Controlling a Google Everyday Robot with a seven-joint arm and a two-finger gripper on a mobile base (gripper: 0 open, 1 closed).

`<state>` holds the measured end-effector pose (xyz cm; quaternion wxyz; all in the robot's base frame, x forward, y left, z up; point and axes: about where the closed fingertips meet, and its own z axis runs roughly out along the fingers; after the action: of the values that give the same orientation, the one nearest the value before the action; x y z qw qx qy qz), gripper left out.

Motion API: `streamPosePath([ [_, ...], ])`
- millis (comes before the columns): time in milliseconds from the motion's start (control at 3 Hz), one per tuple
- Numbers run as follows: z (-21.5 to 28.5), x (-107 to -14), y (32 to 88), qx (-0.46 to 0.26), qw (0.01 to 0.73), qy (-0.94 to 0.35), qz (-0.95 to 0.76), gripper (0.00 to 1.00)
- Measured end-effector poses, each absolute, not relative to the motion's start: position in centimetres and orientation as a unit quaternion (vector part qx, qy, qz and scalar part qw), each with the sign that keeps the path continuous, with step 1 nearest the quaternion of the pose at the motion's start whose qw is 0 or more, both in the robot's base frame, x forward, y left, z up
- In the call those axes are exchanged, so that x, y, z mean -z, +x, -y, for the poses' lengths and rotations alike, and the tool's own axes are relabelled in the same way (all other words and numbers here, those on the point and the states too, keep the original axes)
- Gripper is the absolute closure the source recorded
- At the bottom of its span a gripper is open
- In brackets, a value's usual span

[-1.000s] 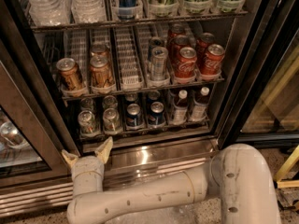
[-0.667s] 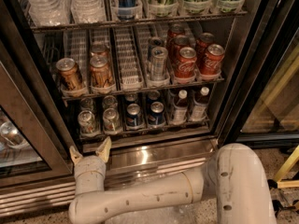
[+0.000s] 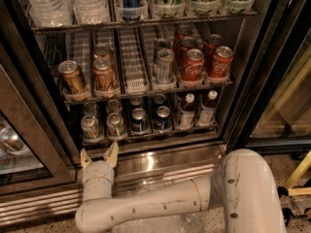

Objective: Pick 7up can from bottom shelf of fridge

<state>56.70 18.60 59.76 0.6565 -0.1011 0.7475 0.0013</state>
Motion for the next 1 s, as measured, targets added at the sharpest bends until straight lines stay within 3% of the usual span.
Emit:
streamPosePath([
  [1000,-19.4,-61.3,59.5,0.006,0.682,-0.102,-0.724,0.29],
])
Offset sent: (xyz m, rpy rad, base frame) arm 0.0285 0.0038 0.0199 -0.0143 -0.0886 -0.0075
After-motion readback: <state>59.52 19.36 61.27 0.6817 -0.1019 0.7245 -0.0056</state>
